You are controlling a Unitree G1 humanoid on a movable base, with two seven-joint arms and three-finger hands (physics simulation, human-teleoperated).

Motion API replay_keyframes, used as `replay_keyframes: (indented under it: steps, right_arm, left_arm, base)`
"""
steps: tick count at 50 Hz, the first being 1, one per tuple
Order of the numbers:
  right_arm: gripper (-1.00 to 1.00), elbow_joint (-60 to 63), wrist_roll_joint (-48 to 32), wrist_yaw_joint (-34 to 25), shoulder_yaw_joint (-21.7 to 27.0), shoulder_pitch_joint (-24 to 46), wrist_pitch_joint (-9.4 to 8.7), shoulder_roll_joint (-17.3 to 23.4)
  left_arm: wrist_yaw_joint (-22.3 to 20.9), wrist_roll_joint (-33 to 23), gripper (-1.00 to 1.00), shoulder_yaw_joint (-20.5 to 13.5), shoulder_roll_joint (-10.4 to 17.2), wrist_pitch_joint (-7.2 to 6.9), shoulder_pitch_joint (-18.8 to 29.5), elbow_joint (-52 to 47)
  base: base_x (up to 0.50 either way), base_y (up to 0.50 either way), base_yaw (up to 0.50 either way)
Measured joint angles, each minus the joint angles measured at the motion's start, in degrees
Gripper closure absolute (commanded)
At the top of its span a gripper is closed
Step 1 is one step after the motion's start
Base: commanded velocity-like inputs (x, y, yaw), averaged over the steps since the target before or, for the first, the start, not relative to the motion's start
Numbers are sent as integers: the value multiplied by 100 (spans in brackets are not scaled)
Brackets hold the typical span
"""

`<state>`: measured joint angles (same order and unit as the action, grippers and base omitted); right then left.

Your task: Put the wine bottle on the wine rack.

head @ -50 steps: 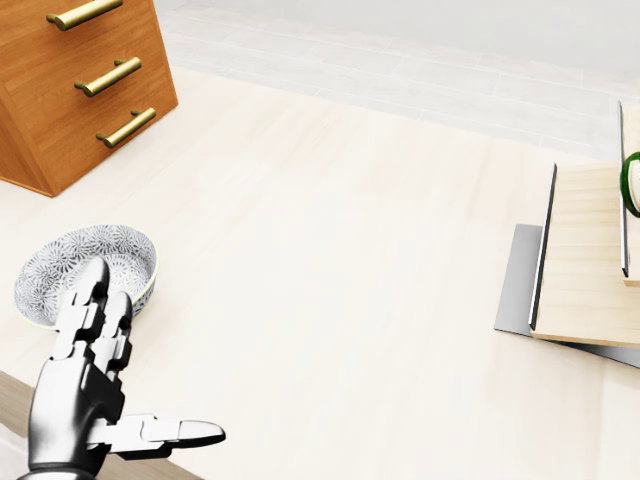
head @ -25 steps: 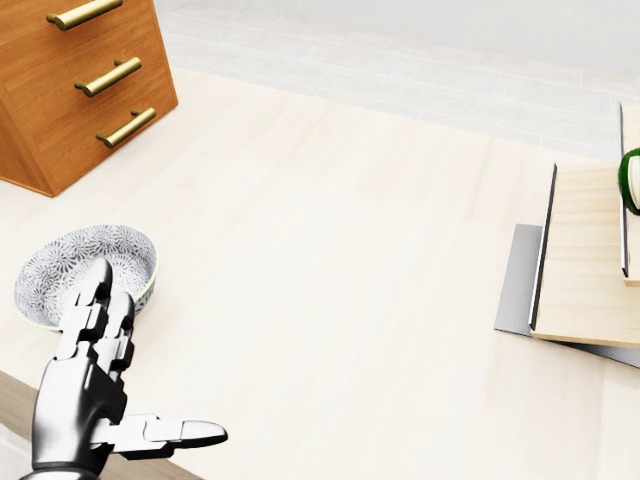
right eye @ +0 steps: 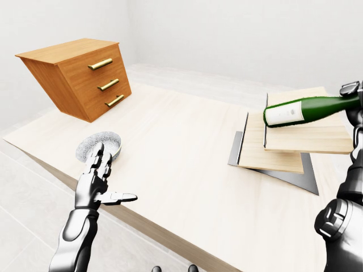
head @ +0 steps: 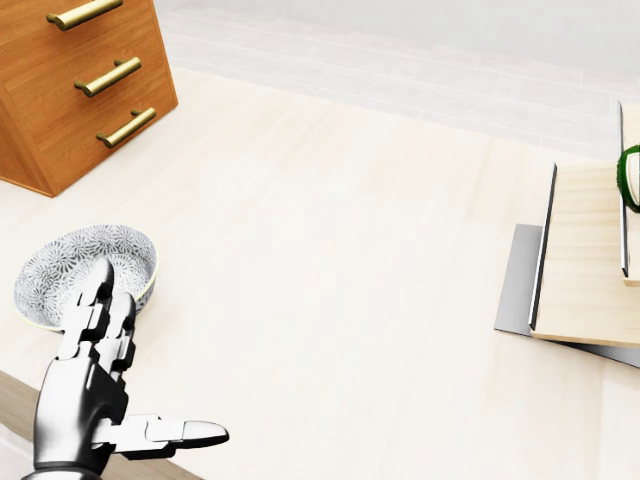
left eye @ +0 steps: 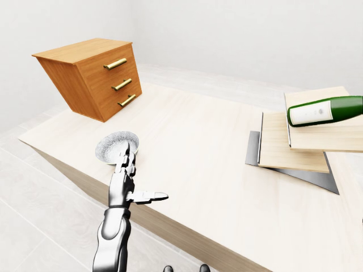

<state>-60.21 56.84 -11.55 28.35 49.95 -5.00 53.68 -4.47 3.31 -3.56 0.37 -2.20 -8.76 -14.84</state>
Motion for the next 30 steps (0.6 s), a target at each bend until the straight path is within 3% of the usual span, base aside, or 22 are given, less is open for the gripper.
replay_keyframes:
  steps: [30]
  right_arm:
    - [100, -508, -568, -116, -100, 536, 0, 55]
  left_arm:
    - [11, -16, -100, 27, 1, -30, 0, -23]
  base:
    - [0, 0, 0]
